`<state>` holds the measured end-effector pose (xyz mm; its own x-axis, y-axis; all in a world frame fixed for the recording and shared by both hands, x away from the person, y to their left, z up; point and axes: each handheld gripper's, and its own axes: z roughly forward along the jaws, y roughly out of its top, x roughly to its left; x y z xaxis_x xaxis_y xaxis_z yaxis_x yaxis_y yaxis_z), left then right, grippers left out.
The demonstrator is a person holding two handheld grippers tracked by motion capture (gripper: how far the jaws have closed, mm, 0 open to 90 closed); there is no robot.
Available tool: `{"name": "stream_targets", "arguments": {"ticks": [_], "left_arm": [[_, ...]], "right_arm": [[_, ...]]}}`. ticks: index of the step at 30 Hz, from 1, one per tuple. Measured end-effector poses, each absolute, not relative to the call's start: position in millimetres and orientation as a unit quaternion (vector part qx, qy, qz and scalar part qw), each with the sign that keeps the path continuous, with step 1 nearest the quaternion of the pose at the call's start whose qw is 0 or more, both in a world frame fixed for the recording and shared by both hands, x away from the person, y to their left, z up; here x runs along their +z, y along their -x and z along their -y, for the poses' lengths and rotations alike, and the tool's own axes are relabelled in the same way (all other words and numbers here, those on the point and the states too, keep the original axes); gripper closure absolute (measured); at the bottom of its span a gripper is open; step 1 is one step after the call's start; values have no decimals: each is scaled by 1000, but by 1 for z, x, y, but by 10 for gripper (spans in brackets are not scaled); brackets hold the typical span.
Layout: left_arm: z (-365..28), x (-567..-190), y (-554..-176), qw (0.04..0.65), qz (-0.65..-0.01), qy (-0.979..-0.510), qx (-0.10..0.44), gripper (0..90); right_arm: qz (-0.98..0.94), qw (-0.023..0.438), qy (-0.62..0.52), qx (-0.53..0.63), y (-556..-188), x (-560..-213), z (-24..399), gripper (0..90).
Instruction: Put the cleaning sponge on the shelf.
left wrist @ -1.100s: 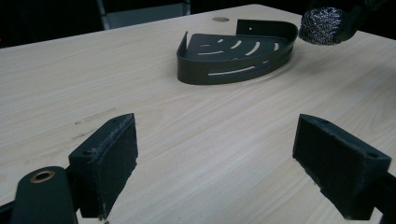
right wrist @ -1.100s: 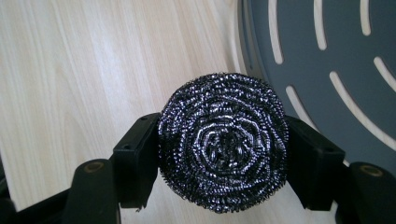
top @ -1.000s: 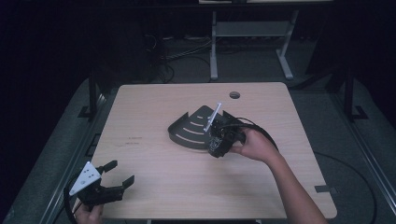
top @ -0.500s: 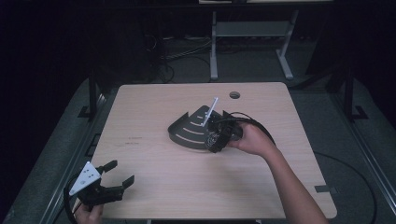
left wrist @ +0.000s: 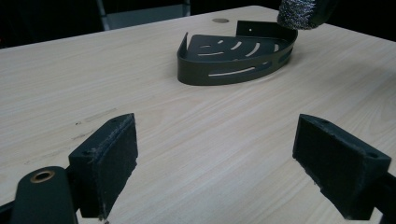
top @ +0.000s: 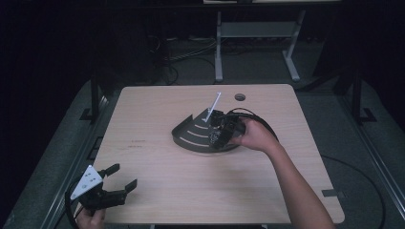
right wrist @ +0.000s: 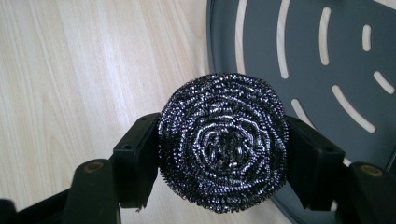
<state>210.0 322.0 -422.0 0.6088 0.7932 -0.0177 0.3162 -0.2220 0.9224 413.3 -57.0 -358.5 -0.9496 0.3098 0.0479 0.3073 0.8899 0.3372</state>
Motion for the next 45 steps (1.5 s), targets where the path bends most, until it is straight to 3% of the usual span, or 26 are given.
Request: {"name": "stream_targets", "arguments": {"ticks": [23, 45], "left_arm": [[-322, -422, -210, 500, -372, -745, 239, 133], [-323, -421, -210, 501, -371, -744, 240, 132]], "right_arm": [[-970, -2, -175, 168, -446, -353, 49, 329], [-966, -16, -206, 157, -475, -385, 49, 329]]}}
